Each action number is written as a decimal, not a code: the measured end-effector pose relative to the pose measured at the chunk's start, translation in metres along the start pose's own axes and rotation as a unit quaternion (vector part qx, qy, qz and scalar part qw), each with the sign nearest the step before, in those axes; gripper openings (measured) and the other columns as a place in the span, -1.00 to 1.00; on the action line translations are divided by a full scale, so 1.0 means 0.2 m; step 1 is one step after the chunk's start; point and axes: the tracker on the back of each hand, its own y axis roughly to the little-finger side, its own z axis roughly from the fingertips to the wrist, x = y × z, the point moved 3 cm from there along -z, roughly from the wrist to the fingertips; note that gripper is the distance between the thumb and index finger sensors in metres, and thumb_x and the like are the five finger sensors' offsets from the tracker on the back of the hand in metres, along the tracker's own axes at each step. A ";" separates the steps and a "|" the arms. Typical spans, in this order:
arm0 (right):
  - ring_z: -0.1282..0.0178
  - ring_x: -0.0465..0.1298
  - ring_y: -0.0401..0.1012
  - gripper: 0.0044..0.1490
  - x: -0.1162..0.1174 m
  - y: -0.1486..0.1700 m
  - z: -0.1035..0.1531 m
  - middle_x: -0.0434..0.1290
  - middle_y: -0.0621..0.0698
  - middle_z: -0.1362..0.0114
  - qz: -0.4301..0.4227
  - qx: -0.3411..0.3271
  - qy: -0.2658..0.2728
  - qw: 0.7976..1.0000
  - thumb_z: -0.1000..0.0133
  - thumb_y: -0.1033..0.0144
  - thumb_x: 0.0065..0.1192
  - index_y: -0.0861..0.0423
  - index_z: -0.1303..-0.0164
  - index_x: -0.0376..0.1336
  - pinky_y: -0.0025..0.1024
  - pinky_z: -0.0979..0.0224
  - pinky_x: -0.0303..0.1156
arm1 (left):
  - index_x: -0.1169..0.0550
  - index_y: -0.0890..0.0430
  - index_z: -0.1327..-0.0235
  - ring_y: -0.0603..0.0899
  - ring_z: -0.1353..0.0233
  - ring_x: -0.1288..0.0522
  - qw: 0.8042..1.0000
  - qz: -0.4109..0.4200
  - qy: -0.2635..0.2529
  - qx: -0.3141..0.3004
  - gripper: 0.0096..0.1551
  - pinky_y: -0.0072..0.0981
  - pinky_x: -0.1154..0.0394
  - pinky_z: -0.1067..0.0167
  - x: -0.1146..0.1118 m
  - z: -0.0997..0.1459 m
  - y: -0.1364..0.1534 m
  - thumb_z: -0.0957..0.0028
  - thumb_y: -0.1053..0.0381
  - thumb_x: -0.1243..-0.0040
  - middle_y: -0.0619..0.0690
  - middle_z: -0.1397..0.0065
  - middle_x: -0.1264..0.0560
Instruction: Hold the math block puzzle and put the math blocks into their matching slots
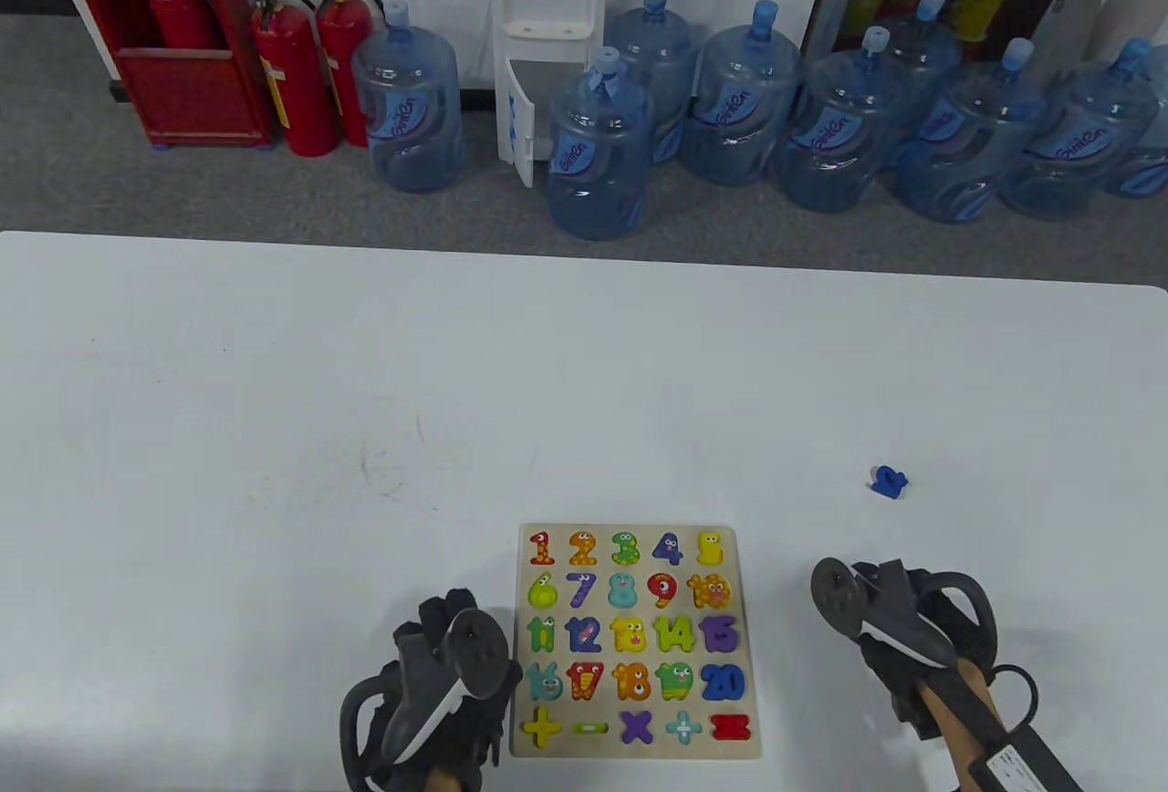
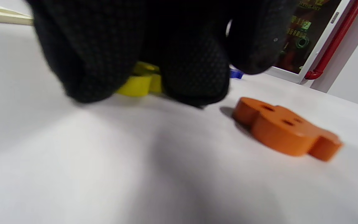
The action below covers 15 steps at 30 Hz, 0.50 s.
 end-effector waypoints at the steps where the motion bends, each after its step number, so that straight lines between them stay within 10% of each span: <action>1: 0.01 0.65 -0.24 -0.24 0.00 0.00 0.00 0.48 -0.04 -0.27 0.000 -0.004 -0.002 1.000 0.41 0.17 0.45 -0.10 -0.09 0.37 -0.20 -0.27 0.52 | 0.09 0.02 -0.56 0.41 -0.66 -0.04 1.000 0.000 0.000 0.000 0.02 0.32 -0.25 -0.47 0.00 0.00 0.00 0.08 -0.32 0.07 0.12 -0.65 0.08; 10: 0.17 0.69 -0.23 -0.19 -0.01 -0.10 0.05 0.57 0.07 -0.09 0.065 -0.006 0.020 0.998 0.41 -0.03 0.26 0.07 -0.05 0.40 -0.20 -0.15 0.57 | 0.09 0.02 -0.56 0.41 -0.65 -0.04 1.000 -0.001 -0.002 0.007 0.02 0.32 -0.25 -0.47 0.00 0.01 0.01 0.09 -0.32 0.07 0.12 -0.65 0.08; 15: -0.11 0.61 -0.16 0.01 -0.04 -0.09 0.06 0.40 0.06 -0.36 0.069 -0.005 -0.014 0.997 0.45 -0.07 0.32 -0.04 -0.29 0.24 -0.11 -0.32 0.47 | 0.09 0.02 -0.56 0.41 -0.65 -0.04 1.000 -0.002 -0.002 0.016 0.02 0.32 -0.25 -0.47 0.00 0.00 0.02 0.08 -0.32 0.07 0.12 -0.65 0.08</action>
